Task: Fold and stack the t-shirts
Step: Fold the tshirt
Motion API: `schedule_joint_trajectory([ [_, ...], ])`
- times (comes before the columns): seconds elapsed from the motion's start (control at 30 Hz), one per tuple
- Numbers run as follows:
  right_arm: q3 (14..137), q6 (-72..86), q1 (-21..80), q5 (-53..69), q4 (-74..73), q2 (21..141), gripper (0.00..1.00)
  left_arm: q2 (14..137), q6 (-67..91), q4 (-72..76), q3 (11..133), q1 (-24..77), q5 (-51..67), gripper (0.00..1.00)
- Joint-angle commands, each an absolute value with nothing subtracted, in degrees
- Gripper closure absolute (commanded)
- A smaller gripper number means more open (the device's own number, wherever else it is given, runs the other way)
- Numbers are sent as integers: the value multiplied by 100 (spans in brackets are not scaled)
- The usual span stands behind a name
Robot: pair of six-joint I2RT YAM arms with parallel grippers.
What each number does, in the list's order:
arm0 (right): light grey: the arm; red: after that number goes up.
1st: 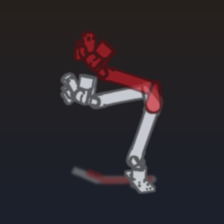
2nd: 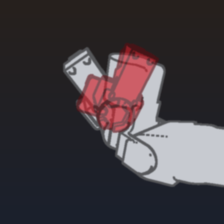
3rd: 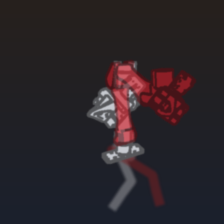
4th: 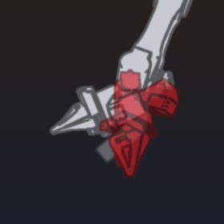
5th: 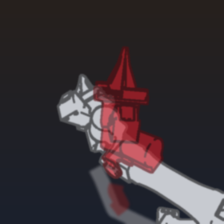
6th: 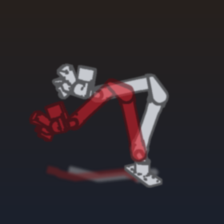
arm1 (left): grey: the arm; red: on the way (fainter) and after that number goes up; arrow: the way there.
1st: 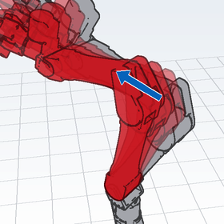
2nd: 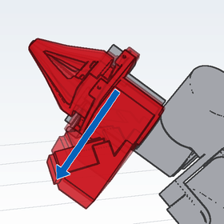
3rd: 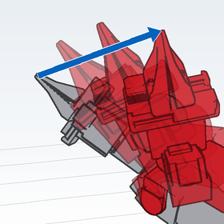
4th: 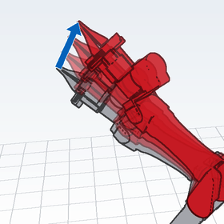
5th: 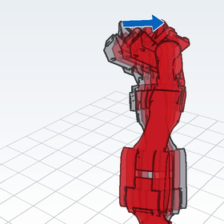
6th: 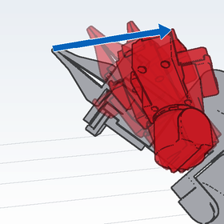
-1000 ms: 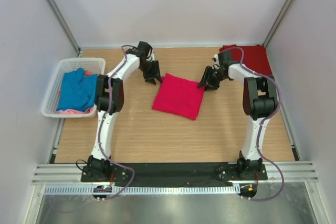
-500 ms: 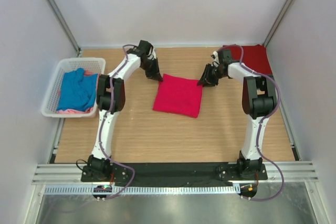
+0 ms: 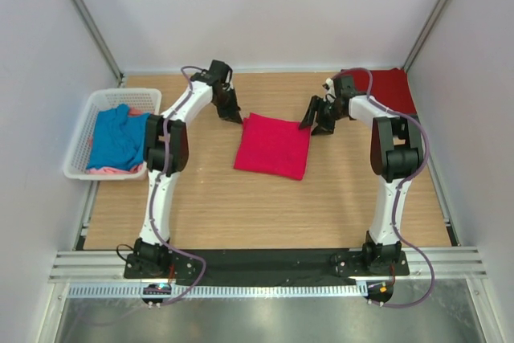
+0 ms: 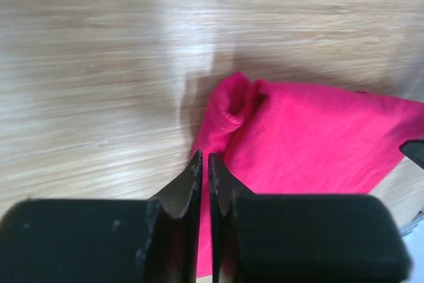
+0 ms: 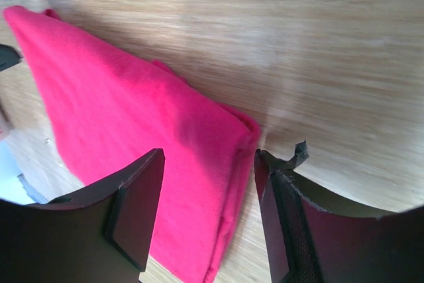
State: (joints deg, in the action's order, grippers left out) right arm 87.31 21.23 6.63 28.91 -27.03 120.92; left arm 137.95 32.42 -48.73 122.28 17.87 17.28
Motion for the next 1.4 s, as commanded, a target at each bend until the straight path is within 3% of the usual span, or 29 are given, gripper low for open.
schedule_joint_trajectory([
  [0.0, 8903, 1987, 633, 2438, -3301, 11857, 37, 13211, 3208, -5221, 12121, 1767, 1415, 92],
  [0.13, 9018, 1925, 536, 2275, -4340, 11200, 37, 12534, 3164, -5116, 11787, 1872, 1590, 86],
  [0.27, 8467, 2214, 580, 3592, -4387, 10601, 41, 12252, 3489, -4475, 11452, 1977, 2530, 82],
  [0.3, 8307, 2458, 693, 3838, -4081, 10487, 46, 12356, 3568, -4300, 11522, 2038, 2714, 82],
  [0.33, 8036, 2539, 790, 4285, -3922, 10381, 65, 12471, 3594, -4289, 11627, 2083, 2716, 81],
  [0.43, 7718, 2724, 1351, 4752, -3394, 10458, 96, 12814, 3795, -3904, 11629, 2188, 2873, 82],
  [0.5, 7585, 2707, 1607, 5218, -3008, 10801, 98, 13050, 3981, -3370, 11532, 2215, 3093, 81],
  [0.6, 7383, 3049, 1819, 5870, -2217, 11335, 99, 13306, 4148, -3016, 11505, 2215, 2963, 81],
  [0.9, 7023, 2496, 1626, 5476, -2179, 12357, 94, 14273, 4227, -2865, 11839, 2066, 2672, 82],
  [1.13, 7382, 2303, 1608, 5441, -3110, 11576, 84, 13852, 4193, -3049, 11961, 1986, 2733, 81],
  [1.37, 8155, 2829, 1310, 4732, -3226, 11074, 70, 12623, 3894, -3875, 11805, 1995, 2540, 70],
])
